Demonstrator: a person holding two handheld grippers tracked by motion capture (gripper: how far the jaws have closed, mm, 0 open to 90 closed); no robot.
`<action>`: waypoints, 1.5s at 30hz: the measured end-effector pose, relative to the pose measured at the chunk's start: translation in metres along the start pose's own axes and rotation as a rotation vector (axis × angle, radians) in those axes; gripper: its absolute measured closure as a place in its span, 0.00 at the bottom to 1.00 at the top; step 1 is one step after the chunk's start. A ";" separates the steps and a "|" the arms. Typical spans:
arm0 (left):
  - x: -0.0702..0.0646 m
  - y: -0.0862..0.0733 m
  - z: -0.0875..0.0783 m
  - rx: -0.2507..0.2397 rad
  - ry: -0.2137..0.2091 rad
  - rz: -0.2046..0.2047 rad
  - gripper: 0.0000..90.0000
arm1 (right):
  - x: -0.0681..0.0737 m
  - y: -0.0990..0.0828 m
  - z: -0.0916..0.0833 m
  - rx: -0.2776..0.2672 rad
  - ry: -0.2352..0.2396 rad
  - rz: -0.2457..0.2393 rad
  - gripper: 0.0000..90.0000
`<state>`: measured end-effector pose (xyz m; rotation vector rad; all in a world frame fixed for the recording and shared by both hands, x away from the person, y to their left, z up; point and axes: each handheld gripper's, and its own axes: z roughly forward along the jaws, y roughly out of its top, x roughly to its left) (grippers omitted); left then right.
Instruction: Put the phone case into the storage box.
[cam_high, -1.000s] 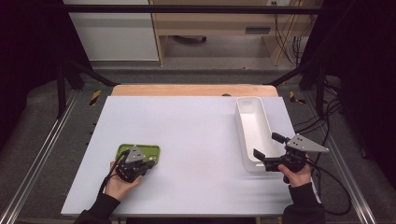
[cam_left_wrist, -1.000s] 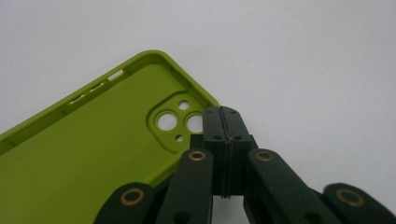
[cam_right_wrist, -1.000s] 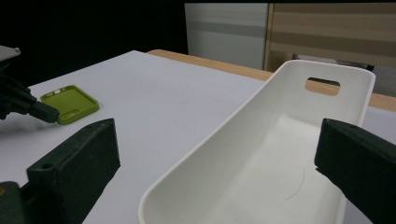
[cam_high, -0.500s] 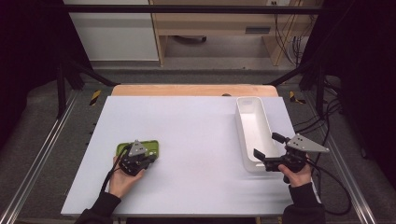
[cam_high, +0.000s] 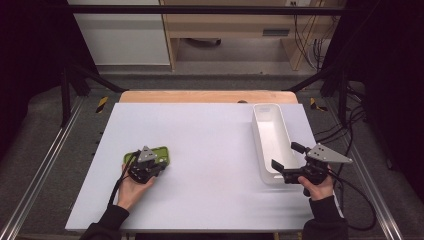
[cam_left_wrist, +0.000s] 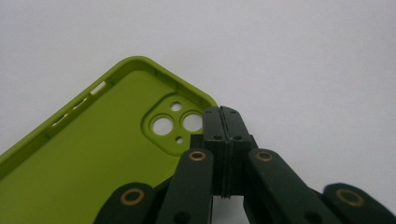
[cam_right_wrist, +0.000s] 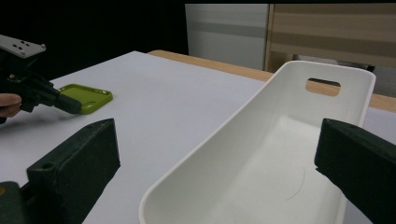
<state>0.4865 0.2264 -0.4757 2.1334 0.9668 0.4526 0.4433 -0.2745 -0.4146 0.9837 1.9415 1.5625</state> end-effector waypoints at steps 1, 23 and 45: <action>0.001 0.000 -0.002 -0.004 -0.001 -0.005 1.00 | 0.000 0.000 0.000 0.000 0.000 -0.001 0.01; 0.078 0.002 -0.044 -0.009 0.181 -0.147 1.00 | 0.000 0.000 0.000 0.002 -0.002 0.001 0.01; 0.109 -0.005 -0.018 0.104 0.238 -0.204 1.00 | -0.001 0.001 -0.002 -0.005 -0.002 0.003 0.01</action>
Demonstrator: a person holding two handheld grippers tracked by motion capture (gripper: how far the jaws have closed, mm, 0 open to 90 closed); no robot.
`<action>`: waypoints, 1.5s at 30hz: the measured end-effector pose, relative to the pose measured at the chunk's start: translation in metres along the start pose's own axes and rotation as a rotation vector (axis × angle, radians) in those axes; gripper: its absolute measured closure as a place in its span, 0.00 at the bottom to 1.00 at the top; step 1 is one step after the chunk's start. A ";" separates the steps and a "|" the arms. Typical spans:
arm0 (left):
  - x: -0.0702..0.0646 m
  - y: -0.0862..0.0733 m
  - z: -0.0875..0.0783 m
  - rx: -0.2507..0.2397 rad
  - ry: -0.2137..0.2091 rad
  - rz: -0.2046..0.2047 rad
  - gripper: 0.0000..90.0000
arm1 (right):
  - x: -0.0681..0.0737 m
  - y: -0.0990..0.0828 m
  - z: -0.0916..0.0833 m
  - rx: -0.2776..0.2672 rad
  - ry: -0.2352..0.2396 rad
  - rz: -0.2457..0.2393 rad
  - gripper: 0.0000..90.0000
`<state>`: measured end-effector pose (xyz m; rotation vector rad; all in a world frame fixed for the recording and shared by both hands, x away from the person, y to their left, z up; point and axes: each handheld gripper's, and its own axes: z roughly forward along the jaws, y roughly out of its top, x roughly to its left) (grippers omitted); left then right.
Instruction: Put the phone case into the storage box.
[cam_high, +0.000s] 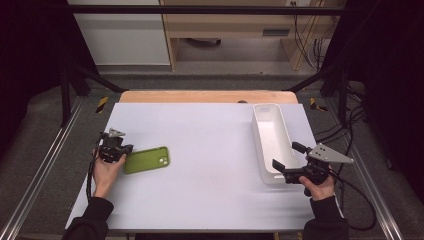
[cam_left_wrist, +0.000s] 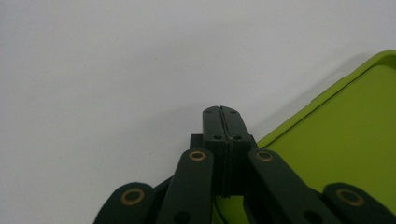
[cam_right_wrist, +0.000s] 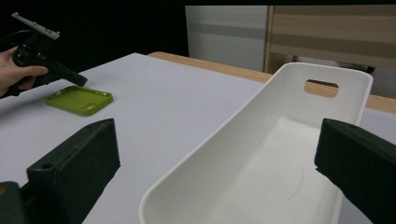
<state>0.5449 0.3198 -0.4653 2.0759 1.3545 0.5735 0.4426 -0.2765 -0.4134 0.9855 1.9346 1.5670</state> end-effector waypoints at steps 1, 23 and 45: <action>0.000 0.000 0.000 0.000 0.000 0.000 1.00 | 0.000 0.000 0.000 0.000 -0.001 0.001 0.01; -0.014 -0.025 -0.018 0.032 -0.018 0.001 1.00 | 0.000 0.002 -0.004 -0.011 0.007 0.005 0.01; -0.023 -0.040 -0.046 -0.053 -0.046 0.050 0.97 | 0.000 0.002 -0.004 -0.013 0.004 0.006 0.01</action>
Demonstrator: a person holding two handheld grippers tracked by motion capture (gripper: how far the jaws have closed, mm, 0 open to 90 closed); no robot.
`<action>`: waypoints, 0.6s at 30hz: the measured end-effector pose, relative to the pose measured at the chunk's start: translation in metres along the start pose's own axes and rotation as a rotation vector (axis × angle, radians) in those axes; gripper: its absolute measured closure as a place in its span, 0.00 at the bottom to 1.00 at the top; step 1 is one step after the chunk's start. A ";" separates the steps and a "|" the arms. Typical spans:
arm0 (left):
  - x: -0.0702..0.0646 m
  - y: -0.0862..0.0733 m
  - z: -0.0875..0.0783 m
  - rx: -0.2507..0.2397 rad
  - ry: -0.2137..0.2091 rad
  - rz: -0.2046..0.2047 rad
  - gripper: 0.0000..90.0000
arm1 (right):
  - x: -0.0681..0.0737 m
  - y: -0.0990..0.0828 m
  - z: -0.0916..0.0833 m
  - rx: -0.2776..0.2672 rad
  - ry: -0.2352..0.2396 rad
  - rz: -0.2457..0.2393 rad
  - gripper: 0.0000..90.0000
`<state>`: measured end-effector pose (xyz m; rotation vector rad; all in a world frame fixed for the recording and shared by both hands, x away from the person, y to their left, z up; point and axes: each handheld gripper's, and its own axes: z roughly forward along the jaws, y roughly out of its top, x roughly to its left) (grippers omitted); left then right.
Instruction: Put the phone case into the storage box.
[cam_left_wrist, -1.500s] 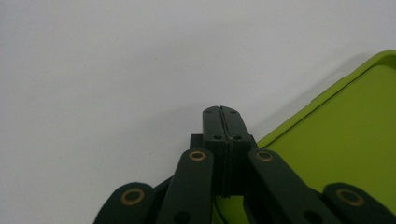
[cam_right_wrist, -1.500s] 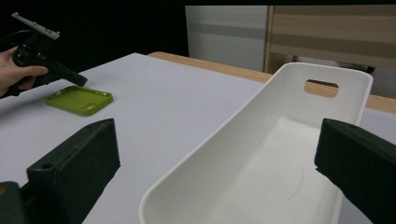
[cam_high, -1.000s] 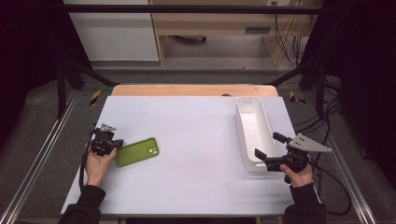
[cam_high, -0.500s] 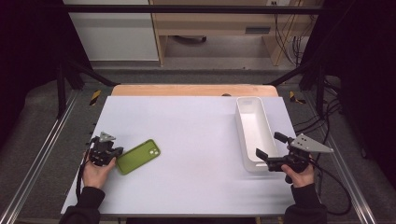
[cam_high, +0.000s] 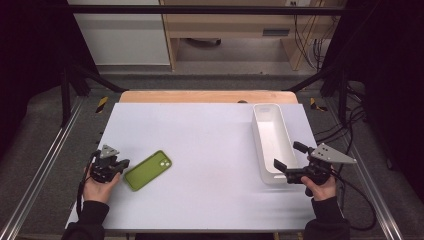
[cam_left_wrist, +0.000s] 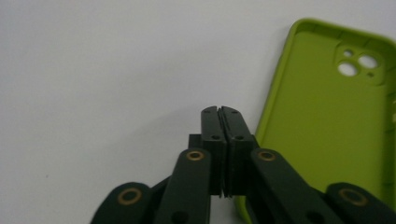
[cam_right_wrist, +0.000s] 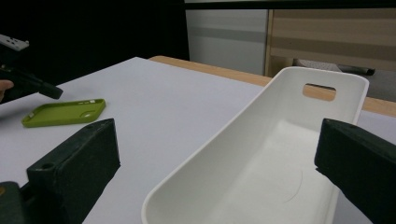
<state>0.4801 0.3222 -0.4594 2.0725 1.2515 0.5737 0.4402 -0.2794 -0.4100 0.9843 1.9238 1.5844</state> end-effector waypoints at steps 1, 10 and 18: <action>0.000 0.002 -0.002 -0.016 -0.008 0.005 0.95 | 0.000 0.000 0.000 0.001 -0.001 -0.001 0.01; 0.006 0.017 -0.015 -0.071 -0.078 0.026 0.65 | 0.000 0.000 0.000 0.001 0.000 -0.005 0.01; 0.003 0.030 -0.015 -0.093 -0.146 0.033 0.35 | 0.000 0.000 0.000 0.002 0.002 -0.004 0.01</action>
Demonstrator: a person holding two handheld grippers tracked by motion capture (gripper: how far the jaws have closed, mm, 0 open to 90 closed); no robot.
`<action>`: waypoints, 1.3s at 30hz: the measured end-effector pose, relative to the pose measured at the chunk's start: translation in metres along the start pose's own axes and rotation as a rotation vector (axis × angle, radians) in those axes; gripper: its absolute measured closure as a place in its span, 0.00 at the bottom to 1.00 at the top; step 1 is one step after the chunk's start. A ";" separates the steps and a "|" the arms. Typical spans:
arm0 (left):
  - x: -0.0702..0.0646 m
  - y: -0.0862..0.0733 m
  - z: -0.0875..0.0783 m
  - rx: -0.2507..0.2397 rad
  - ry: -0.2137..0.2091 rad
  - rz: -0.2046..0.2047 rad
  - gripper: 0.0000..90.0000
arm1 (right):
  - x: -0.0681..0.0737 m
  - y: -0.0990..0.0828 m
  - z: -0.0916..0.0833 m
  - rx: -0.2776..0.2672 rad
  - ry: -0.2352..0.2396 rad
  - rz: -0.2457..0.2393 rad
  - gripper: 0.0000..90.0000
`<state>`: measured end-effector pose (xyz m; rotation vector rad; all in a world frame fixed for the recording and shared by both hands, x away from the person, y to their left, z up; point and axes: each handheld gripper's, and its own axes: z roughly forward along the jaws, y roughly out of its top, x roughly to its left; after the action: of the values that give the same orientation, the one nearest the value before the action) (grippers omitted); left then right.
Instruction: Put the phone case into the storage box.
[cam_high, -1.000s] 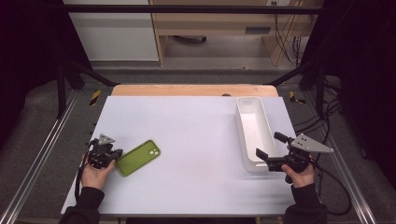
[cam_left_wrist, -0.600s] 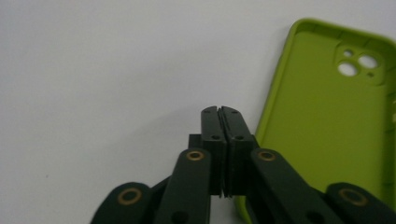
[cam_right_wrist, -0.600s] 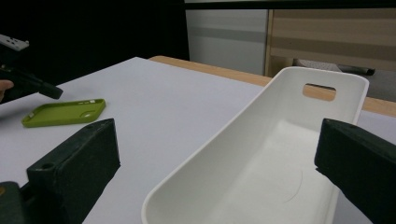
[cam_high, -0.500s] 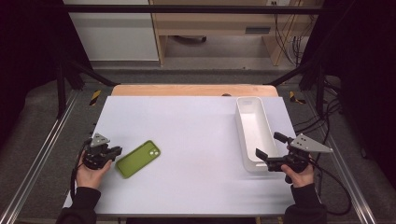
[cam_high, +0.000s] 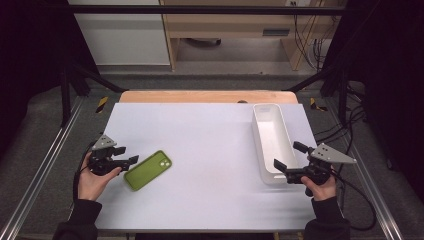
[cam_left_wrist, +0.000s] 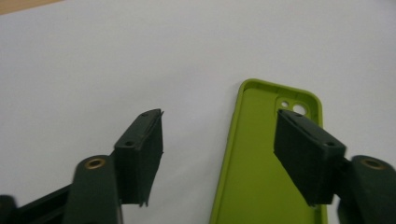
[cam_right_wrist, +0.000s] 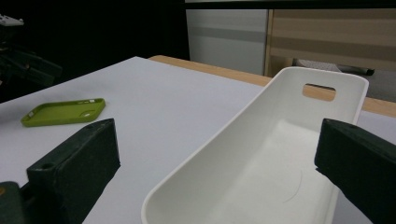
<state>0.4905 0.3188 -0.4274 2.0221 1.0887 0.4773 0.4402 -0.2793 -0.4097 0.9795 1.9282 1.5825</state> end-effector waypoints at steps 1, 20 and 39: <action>0.000 0.002 0.000 -0.003 -0.006 0.002 0.32 | 0.000 0.000 0.000 -0.002 -0.001 -0.001 0.01; -0.007 0.014 0.011 0.026 -0.005 0.060 0.03 | 0.000 0.000 0.001 0.001 -0.002 0.001 0.01; -0.004 0.003 0.030 0.129 -0.042 0.118 0.09 | 0.000 0.000 0.001 0.001 -0.004 -0.002 0.01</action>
<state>0.5087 0.3015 -0.4436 2.2083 1.0011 0.4322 0.4408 -0.2784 -0.4103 0.9797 1.9275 1.5772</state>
